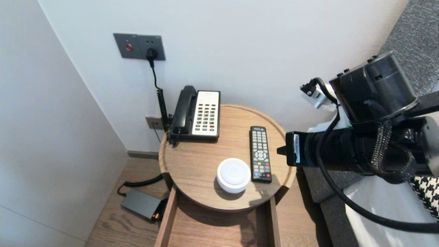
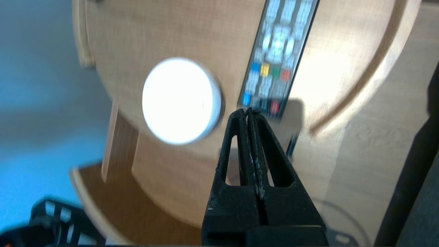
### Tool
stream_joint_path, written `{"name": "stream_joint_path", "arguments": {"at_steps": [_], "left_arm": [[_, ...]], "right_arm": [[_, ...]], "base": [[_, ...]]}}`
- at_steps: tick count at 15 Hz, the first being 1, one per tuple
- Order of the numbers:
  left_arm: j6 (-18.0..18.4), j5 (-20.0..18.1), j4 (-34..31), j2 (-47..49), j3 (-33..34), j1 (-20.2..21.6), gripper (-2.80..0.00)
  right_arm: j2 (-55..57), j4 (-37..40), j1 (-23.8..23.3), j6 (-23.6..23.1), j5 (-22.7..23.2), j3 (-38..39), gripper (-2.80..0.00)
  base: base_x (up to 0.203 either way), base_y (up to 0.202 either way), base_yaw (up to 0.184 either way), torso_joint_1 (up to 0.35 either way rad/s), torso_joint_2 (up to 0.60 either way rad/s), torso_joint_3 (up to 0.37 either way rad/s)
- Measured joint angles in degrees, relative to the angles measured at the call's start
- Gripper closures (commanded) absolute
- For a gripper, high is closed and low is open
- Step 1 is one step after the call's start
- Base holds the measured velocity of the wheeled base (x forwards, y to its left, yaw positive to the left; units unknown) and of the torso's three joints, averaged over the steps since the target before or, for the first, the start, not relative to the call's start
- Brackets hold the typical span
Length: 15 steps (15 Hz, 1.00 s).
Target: Put the remote controls on the table in the drawer one by one
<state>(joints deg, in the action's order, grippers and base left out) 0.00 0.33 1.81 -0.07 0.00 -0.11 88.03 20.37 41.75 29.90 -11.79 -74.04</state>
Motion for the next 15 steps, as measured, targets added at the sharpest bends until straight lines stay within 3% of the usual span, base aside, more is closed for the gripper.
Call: {"name": "stream_joint_path", "arguments": {"at_steps": [4,12,13,15], "left_arm": [[0.00,-0.04,0.00,0.00,0.00,0.01,0.00],[0.00,-0.02,0.00,0.00,0.00,0.01,0.00],[0.00,0.00,0.00,0.00,0.00,0.01,0.00],[0.00,0.00,0.00,0.00,0.00,0.00,0.00]], "right_arm": [[3.91,1.81,-0.91,-0.17,0.00,-5.52,0.00],[8.19,2.00,1.00,-0.14,-0.09,-8.26,0.00],[8.59,2.01,0.88,-0.10,-0.17,-8.34,-2.80],[9.72,2.01,0.48,0.03,-1.05,-8.79,-2.80]], "base": [[0.000,0.000,0.000,0.000,0.00,0.000],[0.000,0.000,0.000,0.000,0.00,0.000],[0.000,0.000,0.000,0.000,0.00,0.000],[0.000,0.000,0.000,0.000,0.00,0.000]]}}
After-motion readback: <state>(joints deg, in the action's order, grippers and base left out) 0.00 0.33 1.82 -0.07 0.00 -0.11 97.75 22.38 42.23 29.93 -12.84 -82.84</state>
